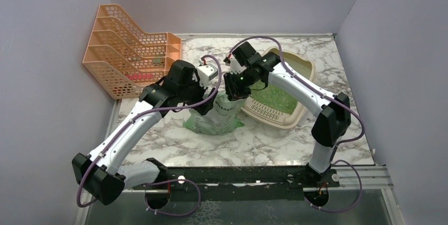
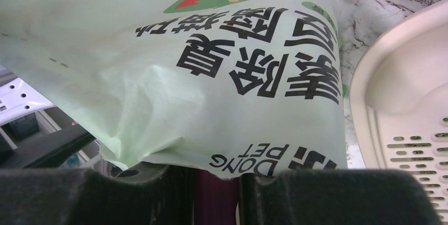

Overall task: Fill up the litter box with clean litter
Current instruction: 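Scoop the cat litter from the cat litter bag.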

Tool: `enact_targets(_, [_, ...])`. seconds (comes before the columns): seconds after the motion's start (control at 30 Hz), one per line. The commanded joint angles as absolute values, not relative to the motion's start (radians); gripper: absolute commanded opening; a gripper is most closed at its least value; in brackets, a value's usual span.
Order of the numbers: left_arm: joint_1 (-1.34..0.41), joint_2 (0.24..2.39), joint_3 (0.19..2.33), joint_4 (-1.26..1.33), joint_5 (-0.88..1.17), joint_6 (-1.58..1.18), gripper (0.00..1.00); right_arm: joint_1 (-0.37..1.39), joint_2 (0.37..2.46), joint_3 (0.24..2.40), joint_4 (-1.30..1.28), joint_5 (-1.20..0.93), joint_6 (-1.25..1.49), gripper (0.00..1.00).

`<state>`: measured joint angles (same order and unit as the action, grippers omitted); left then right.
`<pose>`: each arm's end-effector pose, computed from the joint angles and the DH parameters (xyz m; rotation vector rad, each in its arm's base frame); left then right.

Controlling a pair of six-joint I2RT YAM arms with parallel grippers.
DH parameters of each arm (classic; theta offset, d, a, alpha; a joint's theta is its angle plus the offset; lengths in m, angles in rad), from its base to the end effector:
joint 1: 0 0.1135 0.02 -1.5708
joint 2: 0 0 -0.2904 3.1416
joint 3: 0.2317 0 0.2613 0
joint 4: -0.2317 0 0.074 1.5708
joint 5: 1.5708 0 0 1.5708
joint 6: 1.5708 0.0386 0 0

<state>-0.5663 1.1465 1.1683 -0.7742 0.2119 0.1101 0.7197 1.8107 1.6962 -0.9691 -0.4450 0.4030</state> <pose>0.1939 -0.1329 0.3673 0.8812 2.1790 -0.4735 0.2894 0.2758 0.3300 -0.6018 2.7622 0.9140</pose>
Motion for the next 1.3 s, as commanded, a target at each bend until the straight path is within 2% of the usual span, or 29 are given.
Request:
enact_targets(0.0, [-0.552, 1.199, 1.159, -0.827, 0.085, 0.1, 0.93, 0.778, 1.929, 1.731, -1.141, -0.293, 0.364, 0.01])
enact_targets(0.07, [-0.545, 1.194, 1.162, -0.825, 0.088, 0.118, 0.98, 0.782, 1.931, 1.765, -1.168, -0.259, 0.365, 0.01])
enact_targets(0.23, [-0.517, 1.164, 1.159, -0.808, 0.102, 0.176, 0.99, 0.782, 1.904, 1.902, -1.252, -0.185, 0.372, 0.01])
enact_targets(0.37, [-0.496, 1.177, 1.145, -0.81, 0.164, 0.181, 0.98, 0.782, 1.894, 1.946, -1.26, -0.205, 0.367, 0.01])
enact_targets(0.43, [-0.484, 1.187, 1.146, -0.812, 0.204, 0.176, 0.91, 0.785, 1.904, 1.931, -1.256, -0.216, 0.365, 0.01])
enact_targets(0.5, [-0.479, 1.192, 1.142, -0.812, 0.255, 0.179, 0.8, 0.791, 1.927, 1.893, -1.241, -0.256, 0.349, 0.01])
enact_targets(0.7, [-0.479, 1.205, 1.128, -0.812, 0.304, 0.179, 0.37, 0.832, 2.04, 1.82, -1.135, -0.414, 0.321, 0.01])
enact_targets(0.9, [-0.479, 1.216, 1.128, -0.802, 0.317, 0.185, 0.16, 0.831, 2.062, 1.818, -1.029, -0.547, 0.325, 0.01])
enact_targets(0.97, [-0.479, 1.22, 1.131, -0.796, 0.322, 0.189, 0.03, 0.83, 2.05, 1.799, -0.986, -0.578, 0.338, 0.01])
enact_targets(1.0, [-0.479, 1.223, 1.134, -0.793, 0.324, 0.191, 0.0, 0.828, 2.042, 1.781, -0.948, -0.597, 0.346, 0.01])
enact_targets(1.27, [-0.479, 1.231, 1.138, -0.754, 0.348, 0.19, 0.0, 0.767, 1.885, 1.57, -0.621, -0.831, 0.434, 0.01])
